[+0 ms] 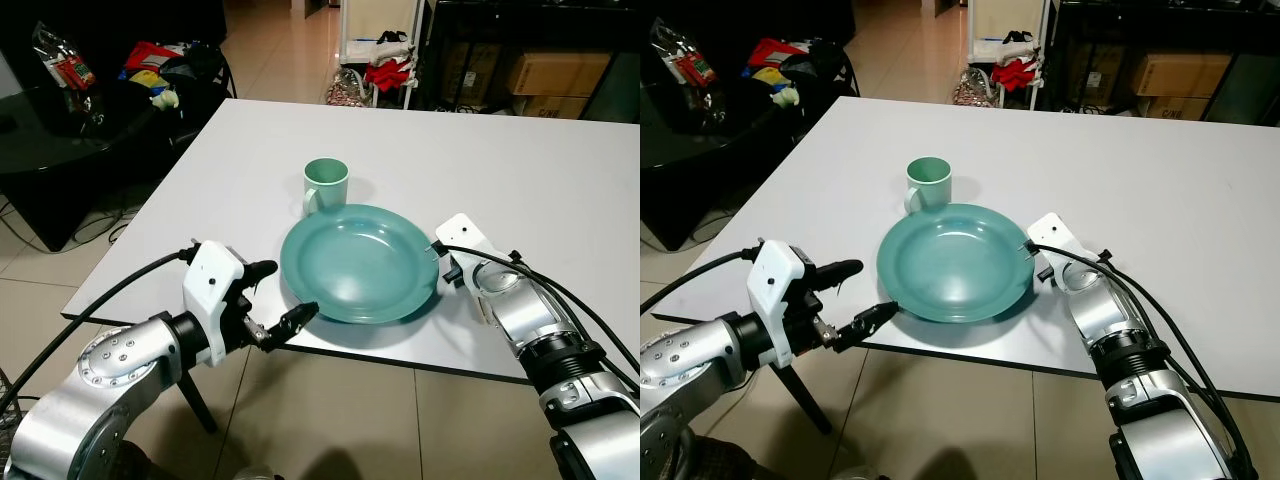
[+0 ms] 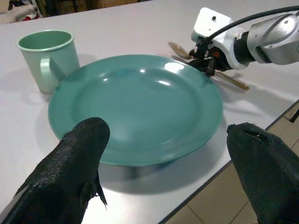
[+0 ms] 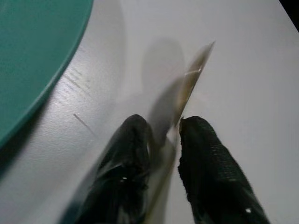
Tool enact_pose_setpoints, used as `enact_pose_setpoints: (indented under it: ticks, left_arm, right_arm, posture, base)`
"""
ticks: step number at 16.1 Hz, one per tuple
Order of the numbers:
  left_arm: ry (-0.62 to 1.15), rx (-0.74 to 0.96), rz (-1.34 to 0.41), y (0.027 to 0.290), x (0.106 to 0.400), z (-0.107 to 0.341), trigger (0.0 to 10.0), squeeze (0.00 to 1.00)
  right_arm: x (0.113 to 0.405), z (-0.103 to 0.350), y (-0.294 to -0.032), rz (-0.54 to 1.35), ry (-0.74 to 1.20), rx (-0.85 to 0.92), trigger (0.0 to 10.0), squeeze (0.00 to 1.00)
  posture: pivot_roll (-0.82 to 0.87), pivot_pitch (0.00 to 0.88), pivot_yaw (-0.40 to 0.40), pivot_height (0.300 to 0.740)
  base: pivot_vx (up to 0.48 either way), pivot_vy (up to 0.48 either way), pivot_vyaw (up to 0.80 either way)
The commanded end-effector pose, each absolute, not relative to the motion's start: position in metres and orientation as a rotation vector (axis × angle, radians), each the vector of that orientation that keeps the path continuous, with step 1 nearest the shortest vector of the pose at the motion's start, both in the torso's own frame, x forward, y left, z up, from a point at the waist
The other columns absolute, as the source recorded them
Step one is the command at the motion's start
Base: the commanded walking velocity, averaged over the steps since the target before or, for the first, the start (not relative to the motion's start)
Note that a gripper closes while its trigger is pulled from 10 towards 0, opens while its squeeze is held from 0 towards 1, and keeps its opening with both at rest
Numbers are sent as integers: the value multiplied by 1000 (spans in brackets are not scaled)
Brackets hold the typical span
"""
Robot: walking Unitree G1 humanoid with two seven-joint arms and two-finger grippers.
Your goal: Setting the table
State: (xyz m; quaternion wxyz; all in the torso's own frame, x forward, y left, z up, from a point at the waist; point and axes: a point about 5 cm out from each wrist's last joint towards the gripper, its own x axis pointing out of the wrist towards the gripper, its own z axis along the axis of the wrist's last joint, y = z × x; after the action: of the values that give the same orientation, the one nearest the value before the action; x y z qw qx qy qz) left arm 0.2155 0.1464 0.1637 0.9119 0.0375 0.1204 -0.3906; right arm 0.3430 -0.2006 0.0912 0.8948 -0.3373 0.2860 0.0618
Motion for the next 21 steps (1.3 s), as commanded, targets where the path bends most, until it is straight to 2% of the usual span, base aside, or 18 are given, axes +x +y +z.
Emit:
enact_pose_setpoints:
  ticks: [1,7,12,13,14,18,21]
  left_arm:
    - [249,101,-800,147,214,166,10000,0]
    - [237,120,-776,151,216,168,10000,0]
    - [210,128,-768,152,222,170,10000,0]
    - [207,126,-774,150,223,170,10000,0]
    - [203,125,-777,149,225,170,10000,0]
    - [204,126,-794,147,226,170,10000,0]
    - [204,132,-787,148,226,170,10000,0]
  right_arm:
    - [337,78,-200,155,655,-682,10000,1000]
    - [339,88,-189,170,591,-600,10000,1000]
    - [326,102,-197,117,547,-520,10000,1000]
    - [325,105,-205,64,493,-461,10000,914]
    - [323,110,-212,37,425,-378,10000,0]
    - [321,99,-227,49,483,-345,10000,0]
    - [319,89,-222,96,522,-253,10000,0]
  posture:
    - [111,0,40,740]
    - [117,0,33,740]
    - [98,0,37,740]
    - [96,0,37,740]
    - [92,0,41,740]
    - [84,0,53,740]
    - [96,0,46,740]
  base:
    - [0,0,0]
    - [0,0,0]
    - [0,0,0]
    - [0,0,0]
    - [0,0,0]
    - [0,0,0]
    - [0,0,0]
